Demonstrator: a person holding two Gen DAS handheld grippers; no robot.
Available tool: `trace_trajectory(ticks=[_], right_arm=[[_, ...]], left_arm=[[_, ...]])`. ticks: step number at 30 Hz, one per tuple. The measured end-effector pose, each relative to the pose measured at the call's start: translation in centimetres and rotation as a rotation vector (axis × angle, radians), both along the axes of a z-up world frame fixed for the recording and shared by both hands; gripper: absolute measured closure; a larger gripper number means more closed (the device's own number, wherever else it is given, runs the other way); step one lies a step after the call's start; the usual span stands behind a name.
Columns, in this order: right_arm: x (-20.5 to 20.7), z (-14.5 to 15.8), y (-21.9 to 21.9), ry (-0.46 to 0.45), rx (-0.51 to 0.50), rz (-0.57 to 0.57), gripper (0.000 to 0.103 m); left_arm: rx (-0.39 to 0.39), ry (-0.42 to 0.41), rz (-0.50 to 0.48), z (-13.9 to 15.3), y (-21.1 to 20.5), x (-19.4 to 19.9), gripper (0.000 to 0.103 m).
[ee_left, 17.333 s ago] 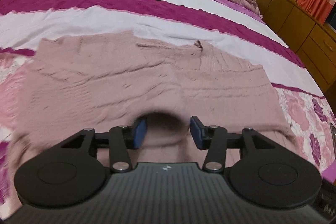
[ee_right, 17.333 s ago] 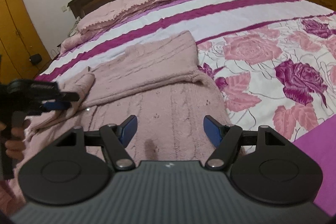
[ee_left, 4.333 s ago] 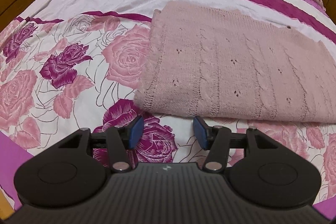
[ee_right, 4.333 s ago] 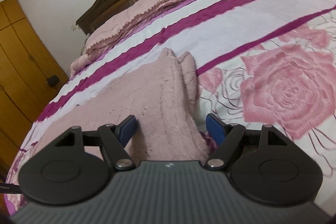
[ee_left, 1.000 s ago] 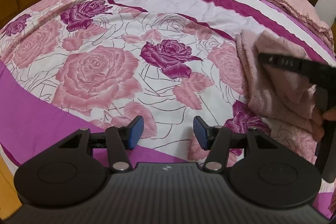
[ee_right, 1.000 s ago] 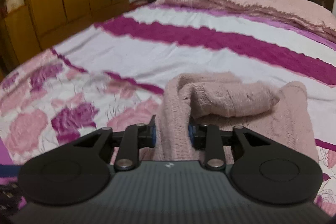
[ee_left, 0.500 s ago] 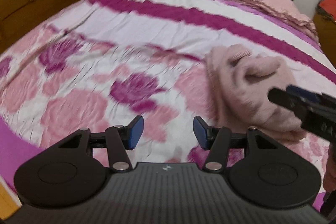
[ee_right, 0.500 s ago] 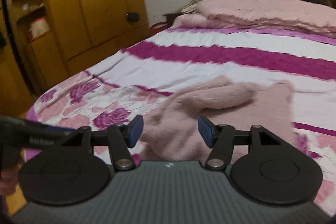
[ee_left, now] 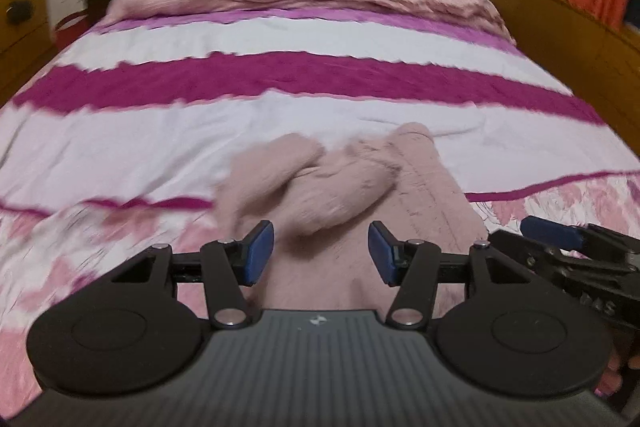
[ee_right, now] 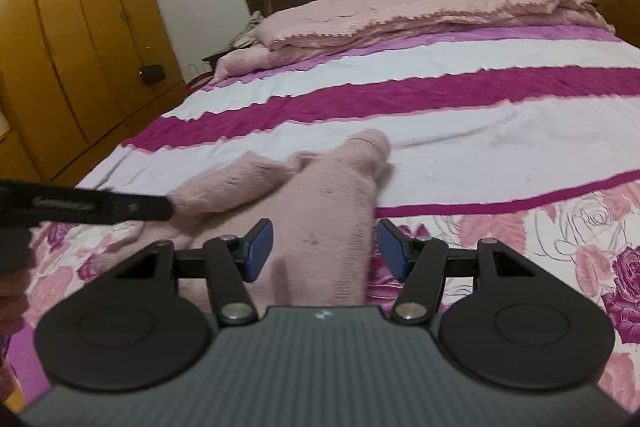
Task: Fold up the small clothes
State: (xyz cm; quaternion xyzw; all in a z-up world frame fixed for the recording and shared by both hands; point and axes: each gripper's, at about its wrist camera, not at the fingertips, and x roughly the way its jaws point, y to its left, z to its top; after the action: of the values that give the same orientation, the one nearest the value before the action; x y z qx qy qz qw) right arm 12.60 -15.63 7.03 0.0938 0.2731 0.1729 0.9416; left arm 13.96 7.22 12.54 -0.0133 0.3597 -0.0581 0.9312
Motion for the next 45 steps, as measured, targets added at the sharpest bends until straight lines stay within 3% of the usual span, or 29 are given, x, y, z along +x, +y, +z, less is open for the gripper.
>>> trace_trajectory(ticks=[6, 9, 12, 14, 16, 19, 25, 29, 32, 36, 38, 42, 45], right_arm=[[0.5, -1.3, -1.2, 0.038, 0.034, 0.005, 0.043], [0.7, -1.6, -1.4, 0.042, 0.052, 0.010, 0.043], [0.8, -1.9, -1.3, 0.040, 0.068, 0.018, 0.043], [0.9, -2.1, -1.1, 0.041, 0.074, 0.029, 0.043], [0.9, -2.2, -0.9, 0.041, 0.072, 0.033, 0.043], [0.9, -2.2, -0.8, 0.041, 0.075, 0.034, 0.043], [0.9, -2.5, -0.7, 0.046, 0.078, 0.048, 0.043], [1.3, -3.3, -0.2, 0.106, 0.090, 0.090, 0.043], [0.9, -3.7, 0.3, 0.122, 0.086, 0.101, 0.039], [0.5, -3.2, 0.4, 0.114, 0.078, 0.103, 0.038], [0.8, -2.9, -0.2, 0.115, 0.114, 0.094, 0.038], [1.9, -3.0, -1.5, 0.155, 0.204, 0.057, 0.028], [2.7, -3.7, -1.8, 0.197, 0.243, 0.056, 0.028]], left_arm=[[0.220, 0.007, -0.014, -3.4, -2.6, 4.5, 0.042], [0.253, -0.026, 0.034, -4.1, -1.9, 5.8, 0.042], [0.186, 0.001, 0.156, -4.9, 0.4, 6.7, 0.043], [0.101, 0.027, 0.219, -5.6, 2.3, 6.8, 0.043], [0.016, 0.026, 0.258, -6.0, 3.9, 6.3, 0.042], [-0.048, 0.012, 0.286, -6.0, 5.1, 5.9, 0.042], [-0.031, 0.016, 0.314, -5.6, 5.3, 5.5, 0.042], [0.093, 0.033, 0.360, -6.8, 4.9, 3.8, 0.034], [0.105, 0.015, 0.361, -7.0, 5.2, 2.6, 0.033], [0.034, 0.007, 0.338, -6.1, 6.2, 1.1, 0.033], [-0.030, 0.017, 0.319, -5.6, 6.7, 0.3, 0.032], [-0.171, 0.063, 0.273, -5.4, 7.5, -0.8, 0.029], [-0.195, 0.094, 0.266, -5.7, 7.6, -1.4, 0.021]])
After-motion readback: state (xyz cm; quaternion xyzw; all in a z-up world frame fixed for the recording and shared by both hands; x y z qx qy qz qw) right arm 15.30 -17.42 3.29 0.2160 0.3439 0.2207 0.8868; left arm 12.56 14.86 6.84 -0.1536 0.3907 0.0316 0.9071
